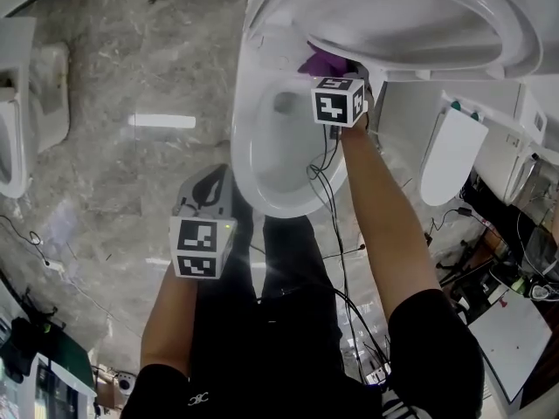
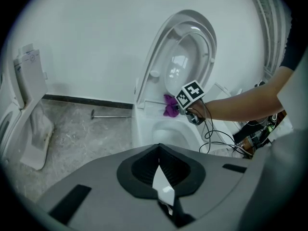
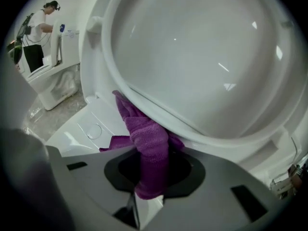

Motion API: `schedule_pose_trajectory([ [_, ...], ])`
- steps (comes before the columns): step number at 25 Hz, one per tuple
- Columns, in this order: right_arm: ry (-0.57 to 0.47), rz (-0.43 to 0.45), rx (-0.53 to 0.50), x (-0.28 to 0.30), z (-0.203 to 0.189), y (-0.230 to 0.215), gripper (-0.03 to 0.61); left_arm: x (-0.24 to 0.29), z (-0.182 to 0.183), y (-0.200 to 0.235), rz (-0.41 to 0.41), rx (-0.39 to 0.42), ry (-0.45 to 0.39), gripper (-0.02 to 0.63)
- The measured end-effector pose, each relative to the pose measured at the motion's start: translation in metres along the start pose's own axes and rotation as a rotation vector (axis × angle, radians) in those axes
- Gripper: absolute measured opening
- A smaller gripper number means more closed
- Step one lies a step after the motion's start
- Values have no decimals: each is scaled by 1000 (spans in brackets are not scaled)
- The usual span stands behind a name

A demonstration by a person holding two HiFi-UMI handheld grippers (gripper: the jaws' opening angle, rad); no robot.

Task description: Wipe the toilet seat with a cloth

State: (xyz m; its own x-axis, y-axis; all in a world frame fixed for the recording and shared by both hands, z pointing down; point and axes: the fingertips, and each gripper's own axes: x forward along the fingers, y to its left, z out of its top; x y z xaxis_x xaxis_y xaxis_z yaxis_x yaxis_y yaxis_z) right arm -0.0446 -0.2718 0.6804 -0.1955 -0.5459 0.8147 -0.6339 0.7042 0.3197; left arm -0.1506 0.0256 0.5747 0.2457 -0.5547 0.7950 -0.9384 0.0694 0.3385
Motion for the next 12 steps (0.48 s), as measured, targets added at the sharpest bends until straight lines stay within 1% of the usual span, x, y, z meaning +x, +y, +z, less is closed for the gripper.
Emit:
schedule_pose_trajectory([
  [2, 25, -32, 29, 2, -17, -23, 95, 4, 2, -7, -9, 13, 3, 5],
  [6, 96, -115, 110, 2, -52, -83, 94, 12, 2, -17, -14, 28, 14, 5],
  [9, 113, -145, 110, -2, -65, -115, 95, 17, 1, -27, -13, 36, 29, 5],
  [12, 85, -161, 94, -7, -66, -127, 95, 22, 2, -40, -17, 51, 33, 5],
])
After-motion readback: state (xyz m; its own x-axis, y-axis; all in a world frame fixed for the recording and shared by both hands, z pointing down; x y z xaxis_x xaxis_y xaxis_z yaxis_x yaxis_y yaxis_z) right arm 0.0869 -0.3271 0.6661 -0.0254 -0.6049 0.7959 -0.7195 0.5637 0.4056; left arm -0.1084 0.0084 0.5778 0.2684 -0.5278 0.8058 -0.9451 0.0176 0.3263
